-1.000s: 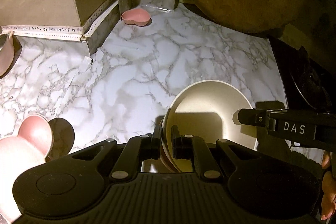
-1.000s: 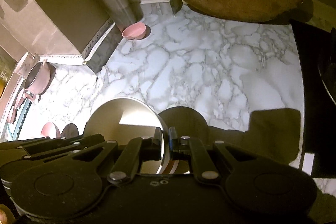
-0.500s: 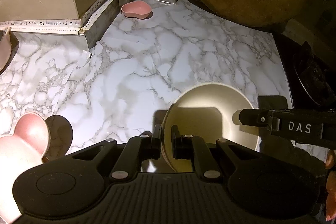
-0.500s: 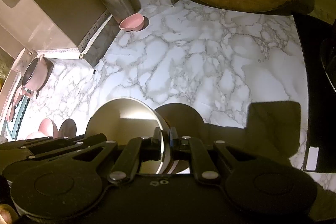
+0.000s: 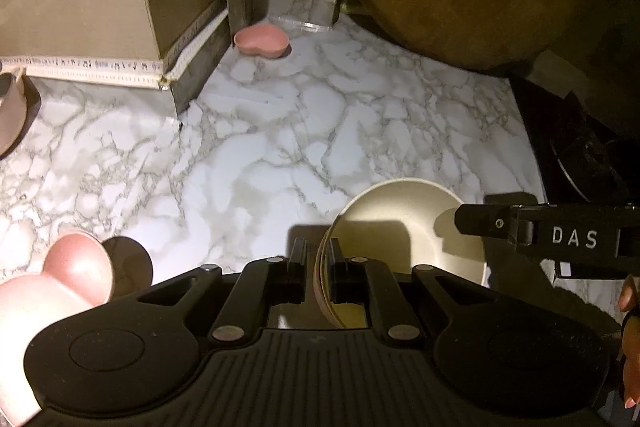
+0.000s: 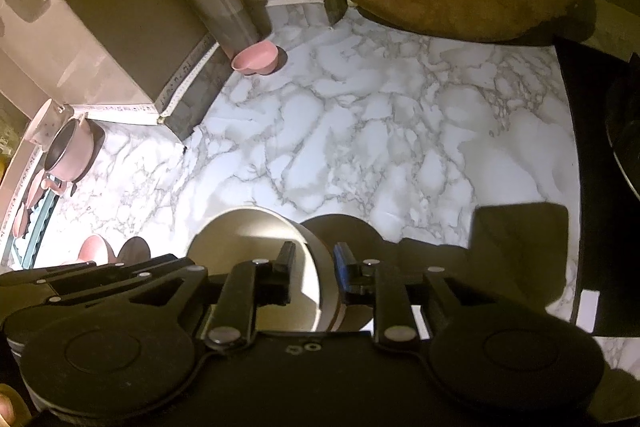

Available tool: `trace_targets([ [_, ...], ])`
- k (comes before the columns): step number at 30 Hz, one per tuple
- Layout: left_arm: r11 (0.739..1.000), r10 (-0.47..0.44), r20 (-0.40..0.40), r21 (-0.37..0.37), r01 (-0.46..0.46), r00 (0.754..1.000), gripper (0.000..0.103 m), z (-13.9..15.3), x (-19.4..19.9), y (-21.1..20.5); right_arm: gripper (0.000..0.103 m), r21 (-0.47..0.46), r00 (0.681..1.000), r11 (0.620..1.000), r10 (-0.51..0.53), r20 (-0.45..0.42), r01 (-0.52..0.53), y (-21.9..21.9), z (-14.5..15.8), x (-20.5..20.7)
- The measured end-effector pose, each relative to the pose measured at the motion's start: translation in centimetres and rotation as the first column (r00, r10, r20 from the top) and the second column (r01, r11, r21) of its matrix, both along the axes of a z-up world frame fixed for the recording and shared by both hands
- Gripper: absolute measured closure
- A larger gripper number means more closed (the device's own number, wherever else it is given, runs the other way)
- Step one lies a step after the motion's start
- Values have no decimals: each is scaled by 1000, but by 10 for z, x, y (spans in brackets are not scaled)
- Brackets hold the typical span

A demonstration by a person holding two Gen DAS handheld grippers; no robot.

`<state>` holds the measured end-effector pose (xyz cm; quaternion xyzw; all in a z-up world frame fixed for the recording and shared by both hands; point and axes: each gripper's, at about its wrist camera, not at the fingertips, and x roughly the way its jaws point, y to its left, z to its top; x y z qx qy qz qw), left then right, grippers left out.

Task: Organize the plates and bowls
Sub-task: 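Lift the cream bowl with both grippers, carry and lower it onto the stack, then open both grippers and release the cream bowl, then move both grippers toward the small pink heart-shaped dish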

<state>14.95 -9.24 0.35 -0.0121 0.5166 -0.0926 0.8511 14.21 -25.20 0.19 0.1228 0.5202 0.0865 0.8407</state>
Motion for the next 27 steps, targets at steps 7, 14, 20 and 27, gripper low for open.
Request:
trace_targets([
  [7, 1000, 0, 60, -12, 1, 998, 94, 16, -4, 8, 71, -7, 998, 1000, 13, 54, -13, 11, 20, -8],
  [14, 1000, 11, 103, -23, -9, 995, 94, 26, 12, 8, 66, -17, 994, 999, 46, 98, -44, 18, 35, 0],
  [20, 999, 49, 112, -8, -48, 992, 93, 24, 41, 5, 54, -14, 989, 996, 87, 121, -86, 14, 39, 29],
  [27, 995, 99, 99, -7, -99, 990, 93, 11, 80, 4, 40, -4, 986, 992, 122, 115, -123, 7, 33, 67],
])
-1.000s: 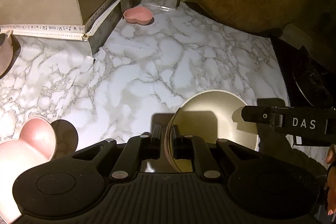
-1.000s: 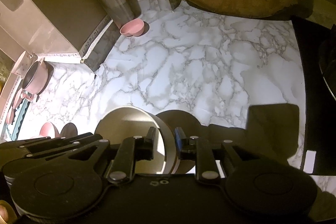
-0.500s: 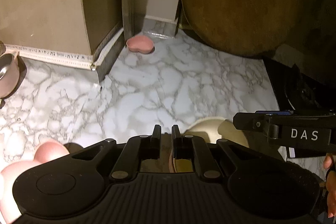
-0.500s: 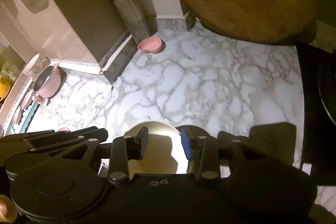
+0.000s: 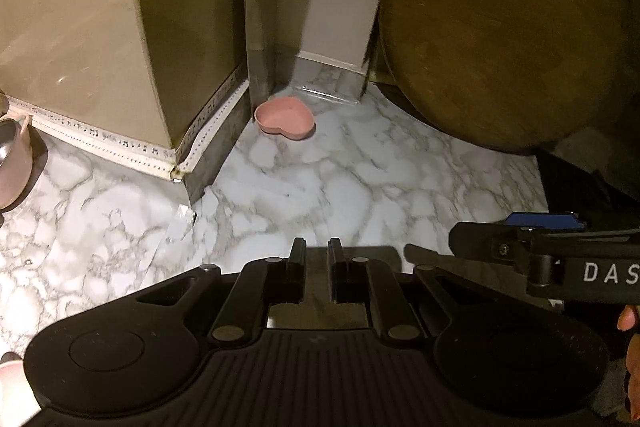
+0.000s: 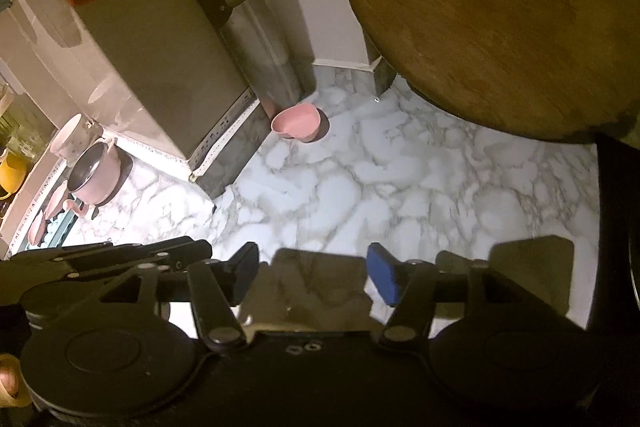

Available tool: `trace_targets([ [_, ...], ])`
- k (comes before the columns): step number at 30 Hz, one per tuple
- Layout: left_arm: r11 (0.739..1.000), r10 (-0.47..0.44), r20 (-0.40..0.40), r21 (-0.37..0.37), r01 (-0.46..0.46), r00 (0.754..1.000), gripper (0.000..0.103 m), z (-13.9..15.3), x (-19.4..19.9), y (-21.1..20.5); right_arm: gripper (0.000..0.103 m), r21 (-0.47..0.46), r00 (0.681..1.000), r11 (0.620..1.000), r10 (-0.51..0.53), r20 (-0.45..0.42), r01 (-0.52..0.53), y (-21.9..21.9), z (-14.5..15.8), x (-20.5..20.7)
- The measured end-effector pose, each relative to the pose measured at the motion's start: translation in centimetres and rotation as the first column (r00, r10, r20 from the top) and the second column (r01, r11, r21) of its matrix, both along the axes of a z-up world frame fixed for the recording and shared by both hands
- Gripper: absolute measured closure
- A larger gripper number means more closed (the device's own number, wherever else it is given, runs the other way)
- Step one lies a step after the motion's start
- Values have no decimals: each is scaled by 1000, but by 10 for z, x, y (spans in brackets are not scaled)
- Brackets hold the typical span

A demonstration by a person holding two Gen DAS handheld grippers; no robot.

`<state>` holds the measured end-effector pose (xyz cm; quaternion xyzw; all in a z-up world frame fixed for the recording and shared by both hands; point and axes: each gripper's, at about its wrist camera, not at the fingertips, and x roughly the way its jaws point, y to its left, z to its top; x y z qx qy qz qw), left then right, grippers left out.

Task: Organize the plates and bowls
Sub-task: 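Move both grippers toward the small pink heart-shaped dish, then close both grippers on the rim of the pink heart-shaped dish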

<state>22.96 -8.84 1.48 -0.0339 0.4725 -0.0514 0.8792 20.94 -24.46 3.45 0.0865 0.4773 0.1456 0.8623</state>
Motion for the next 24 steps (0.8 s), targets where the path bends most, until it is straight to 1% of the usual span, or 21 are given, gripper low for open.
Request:
trace_targets([
  [4, 999, 31, -13, 14, -31, 999, 93, -10, 22, -1, 37, 4, 1000, 1000, 16, -13, -16, -6, -6, 25],
  [6, 999, 45, -20, 13, -44, 999, 93, -15, 31, -1, 33, 8, 1000, 1000, 20, -17, -20, -9, -9, 37],
  [8, 998, 58, -26, 13, -58, 998, 93, -19, 41, -1, 26, 21, 999, 999, 28, -22, -28, -12, -12, 49],
  [10, 998, 62, -31, 15, -61, 998, 93, -24, 50, -2, 23, 26, 999, 999, 33, -24, -33, -13, -16, 60],
  [13, 997, 77, -46, 9, -77, 996, 91, -31, 62, -2, 22, 32, 999, 999, 41, -28, -40, -14, -23, 78],
  [15, 996, 90, -54, -1, -90, 994, 81, -36, 69, 0, 22, 35, 999, 999, 38, -39, -37, -15, -28, 90],
  [16, 995, 98, -57, -7, -99, 994, 69, -38, 72, 0, 22, 35, 998, 999, 38, -42, -37, -14, -31, 96],
  [17, 994, 107, -57, -10, -108, 993, 50, -40, 75, 2, 22, 35, 998, 999, 38, -46, -36, -14, -34, 101],
  [19, 991, 133, -40, -1, -133, 990, 29, -43, 80, 3, 22, 40, 998, 999, 36, -56, -34, -14, -39, 111],
  [21, 988, 154, -29, 7, -154, 988, 28, -46, 87, 3, 22, 42, 997, 999, 30, -66, -28, -12, -44, 122],
  [24, 980, 198, -25, -7, -198, 980, 28, -51, 100, 8, 21, 48, 997, 999, 18, -80, -14, -8, -51, 139],
])
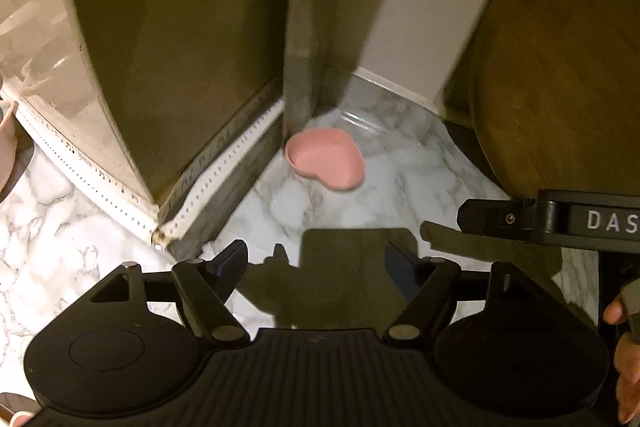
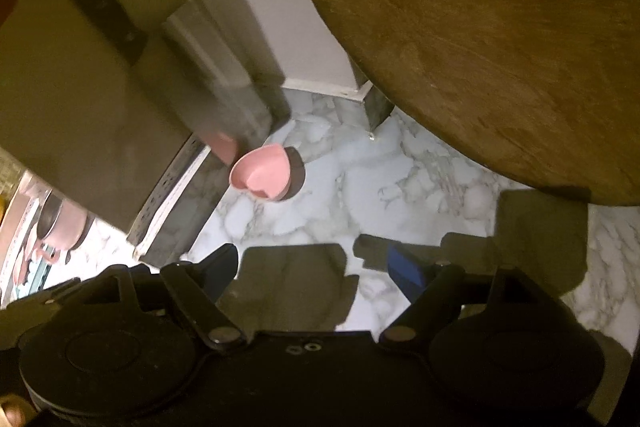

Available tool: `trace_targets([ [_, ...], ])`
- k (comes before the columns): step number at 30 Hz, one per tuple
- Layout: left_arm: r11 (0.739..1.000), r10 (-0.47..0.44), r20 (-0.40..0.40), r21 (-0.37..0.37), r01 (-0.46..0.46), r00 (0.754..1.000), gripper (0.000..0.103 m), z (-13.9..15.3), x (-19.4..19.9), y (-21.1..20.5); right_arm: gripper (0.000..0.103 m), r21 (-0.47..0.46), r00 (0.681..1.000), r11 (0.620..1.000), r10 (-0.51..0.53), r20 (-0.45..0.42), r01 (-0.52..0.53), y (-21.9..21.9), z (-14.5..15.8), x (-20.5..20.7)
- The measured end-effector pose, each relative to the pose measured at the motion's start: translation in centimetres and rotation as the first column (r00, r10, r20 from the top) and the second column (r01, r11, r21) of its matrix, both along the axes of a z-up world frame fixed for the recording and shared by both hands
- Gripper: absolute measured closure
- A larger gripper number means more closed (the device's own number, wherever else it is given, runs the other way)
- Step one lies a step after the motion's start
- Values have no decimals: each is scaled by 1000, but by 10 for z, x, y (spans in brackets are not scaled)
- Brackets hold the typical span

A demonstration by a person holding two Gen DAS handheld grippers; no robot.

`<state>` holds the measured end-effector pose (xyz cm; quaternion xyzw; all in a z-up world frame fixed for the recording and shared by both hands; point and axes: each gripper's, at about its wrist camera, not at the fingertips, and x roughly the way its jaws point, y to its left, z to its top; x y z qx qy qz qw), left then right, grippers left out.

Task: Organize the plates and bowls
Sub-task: 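Close both grippers on the rim of the pink heart-shaped dish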

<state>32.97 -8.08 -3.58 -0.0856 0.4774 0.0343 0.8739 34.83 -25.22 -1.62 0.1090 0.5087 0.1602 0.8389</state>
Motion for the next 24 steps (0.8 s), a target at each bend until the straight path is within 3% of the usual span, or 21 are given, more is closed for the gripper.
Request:
trace_targets([
  [6, 990, 139, 8, -12, -139, 990, 28, -14, 21, 1, 20, 35, 998, 998, -43, -38, 44, 8, -15, 37],
  [12, 953, 303, -12, -12, -303, 953, 28, -31, 37, 7, 23, 29, 997, 998, -62, -52, 63, 15, -32, 62],
  [17, 921, 383, -40, -64, -385, 923, 28, -44, 48, 14, 28, 43, 996, 997, -62, -68, 65, 21, -43, 79],
  [24, 897, 424, -67, -104, -429, 903, 28, -60, 61, 17, 37, 61, 993, 996, -62, -103, 68, 26, -62, 98],
])
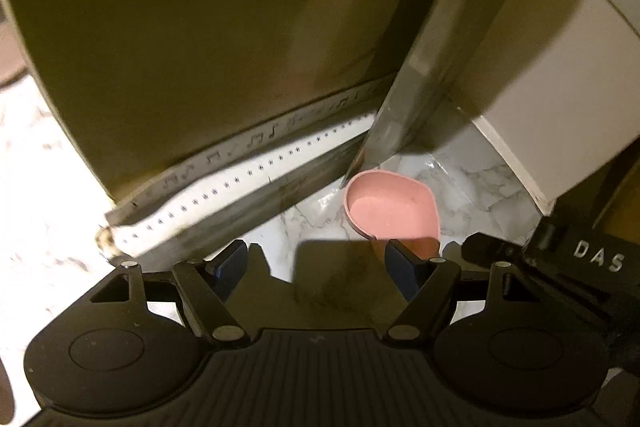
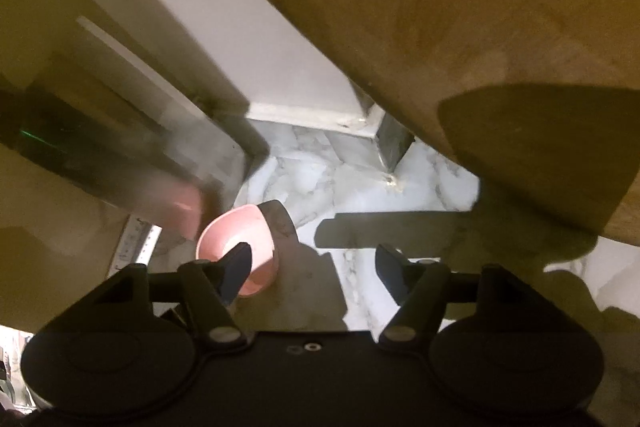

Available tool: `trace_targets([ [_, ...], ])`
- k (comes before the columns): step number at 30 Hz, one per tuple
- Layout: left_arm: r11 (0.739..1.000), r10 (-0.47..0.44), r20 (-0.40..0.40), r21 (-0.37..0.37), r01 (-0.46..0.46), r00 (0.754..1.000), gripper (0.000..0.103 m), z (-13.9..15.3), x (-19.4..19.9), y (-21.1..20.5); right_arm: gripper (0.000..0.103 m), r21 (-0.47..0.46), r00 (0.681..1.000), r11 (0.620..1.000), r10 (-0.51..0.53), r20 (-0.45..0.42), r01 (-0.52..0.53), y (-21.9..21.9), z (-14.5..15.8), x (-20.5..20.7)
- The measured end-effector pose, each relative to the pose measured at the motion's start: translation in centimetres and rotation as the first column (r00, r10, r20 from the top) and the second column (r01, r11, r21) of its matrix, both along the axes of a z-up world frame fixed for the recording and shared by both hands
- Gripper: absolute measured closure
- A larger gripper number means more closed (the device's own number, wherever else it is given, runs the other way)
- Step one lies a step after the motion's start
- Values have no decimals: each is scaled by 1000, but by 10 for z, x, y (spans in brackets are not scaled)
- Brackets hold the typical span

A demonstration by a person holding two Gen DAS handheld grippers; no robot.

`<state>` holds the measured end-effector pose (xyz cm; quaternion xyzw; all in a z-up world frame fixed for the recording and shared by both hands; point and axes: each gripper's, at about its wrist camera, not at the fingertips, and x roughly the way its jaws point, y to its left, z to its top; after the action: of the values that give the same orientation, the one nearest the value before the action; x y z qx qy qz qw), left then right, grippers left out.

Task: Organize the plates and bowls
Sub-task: 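Close both grippers on the rim of the pink heart-shaped dish, then lift the heart-shaped dish with both grippers and carry it to the cream bowl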

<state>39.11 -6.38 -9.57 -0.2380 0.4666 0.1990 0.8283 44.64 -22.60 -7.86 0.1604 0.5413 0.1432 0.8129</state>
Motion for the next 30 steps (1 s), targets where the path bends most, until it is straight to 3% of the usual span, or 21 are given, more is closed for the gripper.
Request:
trace_targets([
  [5, 999, 28, -1, -24, -28, 1000, 28, -5, 6, 4, 51, 25, 1000, 1000, -1, -29, 1, 2, -14, 7],
  [13, 997, 70, -9, -34, -71, 997, 28, -8, 15, 6, 53, 61, 1000, 998, 6, -23, -4, 5, -15, 15],
  [18, 997, 77, -15, -13, -78, 997, 29, -7, 20, 3, 62, 78, 999, 997, 0, -42, 3, 5, -23, 20],
  [22, 997, 69, -4, -33, -69, 998, 40, -6, 19, 3, 73, 111, 998, 994, -7, -59, 13, 5, -26, 24],
  [27, 997, 70, -2, -40, -70, 998, 57, -6, 19, 5, 74, 155, 997, 988, 15, -69, -4, 6, -29, 21],
  [30, 997, 65, -3, -39, -65, 998, 59, -6, 19, 5, 75, 139, 997, 990, 31, -68, -21, 11, -32, 18],
])
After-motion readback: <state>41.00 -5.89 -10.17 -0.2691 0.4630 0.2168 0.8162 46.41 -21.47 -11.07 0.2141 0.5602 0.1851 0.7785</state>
